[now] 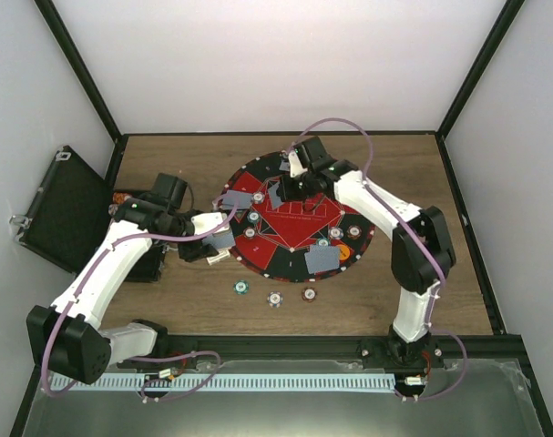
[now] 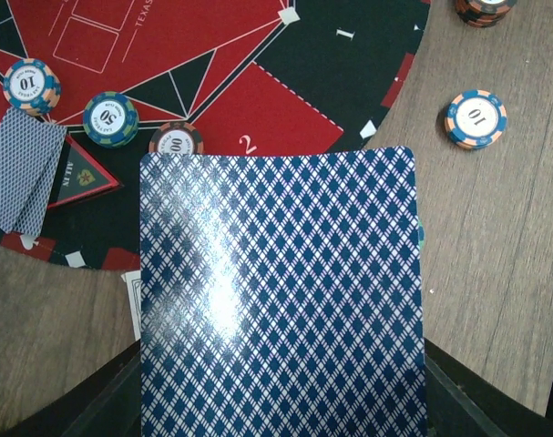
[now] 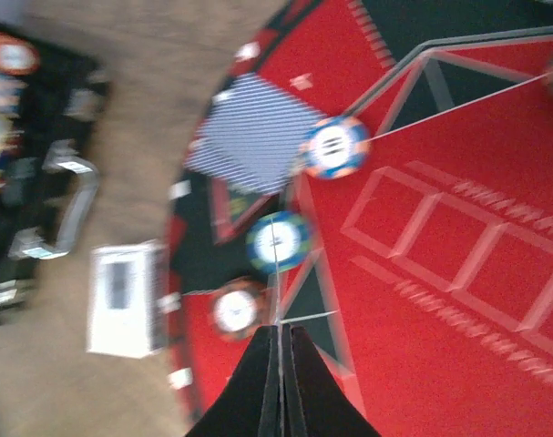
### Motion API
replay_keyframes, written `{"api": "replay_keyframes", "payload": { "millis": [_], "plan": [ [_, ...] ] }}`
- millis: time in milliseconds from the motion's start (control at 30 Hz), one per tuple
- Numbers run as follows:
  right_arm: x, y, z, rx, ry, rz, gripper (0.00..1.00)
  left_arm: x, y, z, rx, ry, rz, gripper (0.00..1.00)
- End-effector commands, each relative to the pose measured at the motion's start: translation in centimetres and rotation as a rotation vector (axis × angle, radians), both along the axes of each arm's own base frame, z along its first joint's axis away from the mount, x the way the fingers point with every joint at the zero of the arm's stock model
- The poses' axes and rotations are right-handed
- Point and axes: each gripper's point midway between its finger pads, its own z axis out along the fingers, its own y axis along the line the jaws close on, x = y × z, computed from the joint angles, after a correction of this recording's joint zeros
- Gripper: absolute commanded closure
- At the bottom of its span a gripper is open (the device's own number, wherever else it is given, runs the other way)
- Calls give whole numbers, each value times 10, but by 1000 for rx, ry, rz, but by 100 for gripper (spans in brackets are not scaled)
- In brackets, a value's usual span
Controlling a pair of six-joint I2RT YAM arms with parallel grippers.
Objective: Distribute texas hold em gaming equipment
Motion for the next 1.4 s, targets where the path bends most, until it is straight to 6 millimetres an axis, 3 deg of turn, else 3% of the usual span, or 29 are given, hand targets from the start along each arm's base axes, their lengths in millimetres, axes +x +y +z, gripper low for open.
{"api": "replay_keyframes", "payload": {
  "millis": [0, 167, 300, 400, 500, 700, 900, 1100, 1267, 1367],
  "plan": [
    [38, -39, -31, -451, -220, -31, 99, -2, -5, 4, -37, -13, -4, 95],
    [76, -29, -23, -816, -641, 7, 99, -6, -5, 0, -39, -7, -4, 95],
    [89, -10, -9, -994, -966, 101, 99, -8, -3, 1, -34, -13, -2, 95],
    [95, -1, -9, -1046, -1086, 140, 99, -9, -2, 3, -32, -24, -5, 95],
    [98, 1, -23, -1118, -1145, 192, 99, -9, -1, 6, -27, -35, -6, 95],
    [86, 13, -53, -1035, -1102, 289, 98, -8, 0, 7, -22, -46, -6, 95],
    [65, 12, -86, -967, -961, 386, 82, -7, -1, 13, -30, -52, -11, 95],
    [45, 6, -105, -904, -858, 408, 69, -6, -2, 16, -33, -53, -10, 95],
    [38, 2, -96, -858, -825, 368, 57, -6, -1, 19, -32, -61, -9, 95],
    [33, 3, -86, -811, -806, 346, 37, -6, -1, 20, -29, -59, -7, 95]
  ]
}}
